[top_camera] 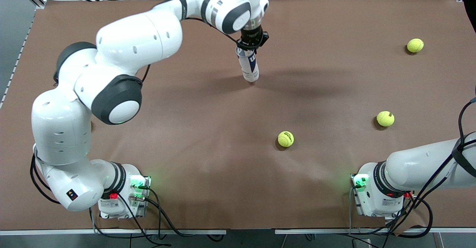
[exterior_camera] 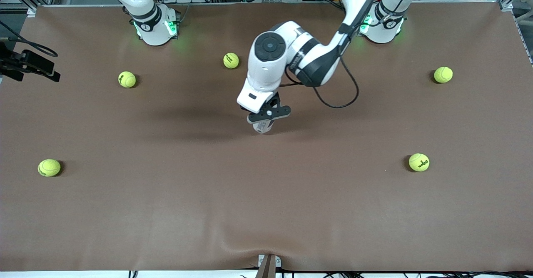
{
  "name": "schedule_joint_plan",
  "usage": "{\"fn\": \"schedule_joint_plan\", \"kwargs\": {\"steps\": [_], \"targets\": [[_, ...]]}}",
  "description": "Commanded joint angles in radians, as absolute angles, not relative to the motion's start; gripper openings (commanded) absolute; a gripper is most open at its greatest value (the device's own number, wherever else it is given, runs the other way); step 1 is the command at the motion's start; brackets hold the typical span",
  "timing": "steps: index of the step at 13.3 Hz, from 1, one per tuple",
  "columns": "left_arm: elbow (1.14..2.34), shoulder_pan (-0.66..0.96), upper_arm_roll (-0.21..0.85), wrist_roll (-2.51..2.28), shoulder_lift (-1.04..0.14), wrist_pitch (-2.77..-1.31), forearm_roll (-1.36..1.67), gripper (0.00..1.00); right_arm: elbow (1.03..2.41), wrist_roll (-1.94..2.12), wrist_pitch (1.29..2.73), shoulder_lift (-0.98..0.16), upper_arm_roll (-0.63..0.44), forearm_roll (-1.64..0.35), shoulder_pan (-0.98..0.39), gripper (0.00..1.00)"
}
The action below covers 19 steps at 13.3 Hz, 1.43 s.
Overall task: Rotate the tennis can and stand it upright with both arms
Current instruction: 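Rotate the can upright with the left gripper and set it down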
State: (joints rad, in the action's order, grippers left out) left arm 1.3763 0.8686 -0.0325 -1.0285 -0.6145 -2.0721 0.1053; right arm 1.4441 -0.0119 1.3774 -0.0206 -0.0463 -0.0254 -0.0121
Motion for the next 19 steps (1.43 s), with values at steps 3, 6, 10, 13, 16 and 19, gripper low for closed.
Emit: {"fn": "schedule_joint_plan", "kwargs": {"steps": [3,6,10,13,16,19], "targets": [[1.339,0.882,-0.046,-1.040,-0.638,-2.059,0.071,0.99,1.451,-0.021,1.353,-0.014,-0.048,0.020,-0.040,1.00],[1.339,0.873,-0.048,-1.035,-0.582,-2.049,0.052,1.00,1.451,-0.026,1.353,-0.012,-0.048,0.020,-0.040,1.00],[1.344,0.854,-0.106,-1.037,-0.450,-1.874,0.031,1.00,1.450,-0.031,1.353,-0.012,-0.049,0.015,-0.037,1.00],[1.345,0.850,-0.167,-1.025,-0.333,-1.748,0.031,1.00,1.450,-0.031,1.359,-0.012,-0.049,0.009,-0.038,1.00],[1.345,0.835,-0.199,-0.979,-0.227,-1.643,0.029,1.00,1.442,-0.031,1.365,-0.012,-0.049,0.014,-0.031,1.00],[1.345,0.773,-0.212,-0.905,-0.149,-1.545,0.029,1.00,1.440,-0.029,1.362,-0.011,-0.054,0.014,-0.026,1.00]]}}
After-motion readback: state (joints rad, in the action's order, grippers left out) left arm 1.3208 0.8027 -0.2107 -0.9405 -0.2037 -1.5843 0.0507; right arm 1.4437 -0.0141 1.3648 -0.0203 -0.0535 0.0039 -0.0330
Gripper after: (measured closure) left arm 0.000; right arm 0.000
